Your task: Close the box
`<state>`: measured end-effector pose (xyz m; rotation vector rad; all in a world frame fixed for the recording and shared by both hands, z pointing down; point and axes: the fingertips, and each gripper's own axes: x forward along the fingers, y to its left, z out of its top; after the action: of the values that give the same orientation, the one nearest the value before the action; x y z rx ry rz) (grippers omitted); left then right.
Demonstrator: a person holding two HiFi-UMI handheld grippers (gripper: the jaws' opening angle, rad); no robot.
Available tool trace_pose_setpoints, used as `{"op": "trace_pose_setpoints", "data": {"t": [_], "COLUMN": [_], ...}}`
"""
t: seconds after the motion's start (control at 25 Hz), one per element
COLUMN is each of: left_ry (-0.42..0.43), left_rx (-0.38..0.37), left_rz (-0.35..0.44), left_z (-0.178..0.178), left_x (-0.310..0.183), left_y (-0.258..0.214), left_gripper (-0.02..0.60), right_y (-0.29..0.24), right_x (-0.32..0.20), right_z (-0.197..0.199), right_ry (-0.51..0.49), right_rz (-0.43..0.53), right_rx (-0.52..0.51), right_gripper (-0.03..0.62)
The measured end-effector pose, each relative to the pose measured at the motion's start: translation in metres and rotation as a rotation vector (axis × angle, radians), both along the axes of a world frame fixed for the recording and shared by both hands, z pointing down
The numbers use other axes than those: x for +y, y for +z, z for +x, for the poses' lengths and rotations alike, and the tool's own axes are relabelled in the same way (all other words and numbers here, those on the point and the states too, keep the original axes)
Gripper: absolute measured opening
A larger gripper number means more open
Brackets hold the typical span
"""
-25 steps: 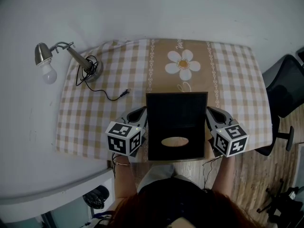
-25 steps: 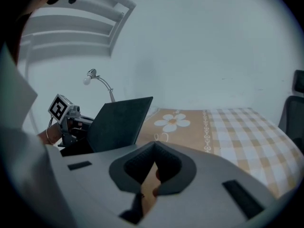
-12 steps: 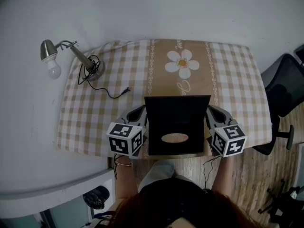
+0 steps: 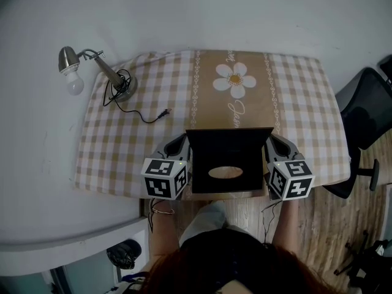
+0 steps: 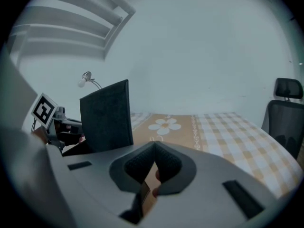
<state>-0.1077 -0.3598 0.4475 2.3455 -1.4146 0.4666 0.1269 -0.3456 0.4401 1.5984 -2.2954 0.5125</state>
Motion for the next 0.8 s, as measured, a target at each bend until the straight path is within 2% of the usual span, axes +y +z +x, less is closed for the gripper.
{"op": "trace_pose_setpoints", "data": {"t": [0.8], "left_ry": [-0.064], "left_rx": [-0.039], "left_rz": [0.004], "left_z": [-0.004], "left_x": [0.025], "left_y": [-0.001], "left_gripper": [0.028], "right_y": [0.003], "right_x": [0.022], "right_z": [0.003], "right_ry": [0.098], "right_rz": [-0.034], "right_rx": [0.015], "right_gripper": [0.017]}}
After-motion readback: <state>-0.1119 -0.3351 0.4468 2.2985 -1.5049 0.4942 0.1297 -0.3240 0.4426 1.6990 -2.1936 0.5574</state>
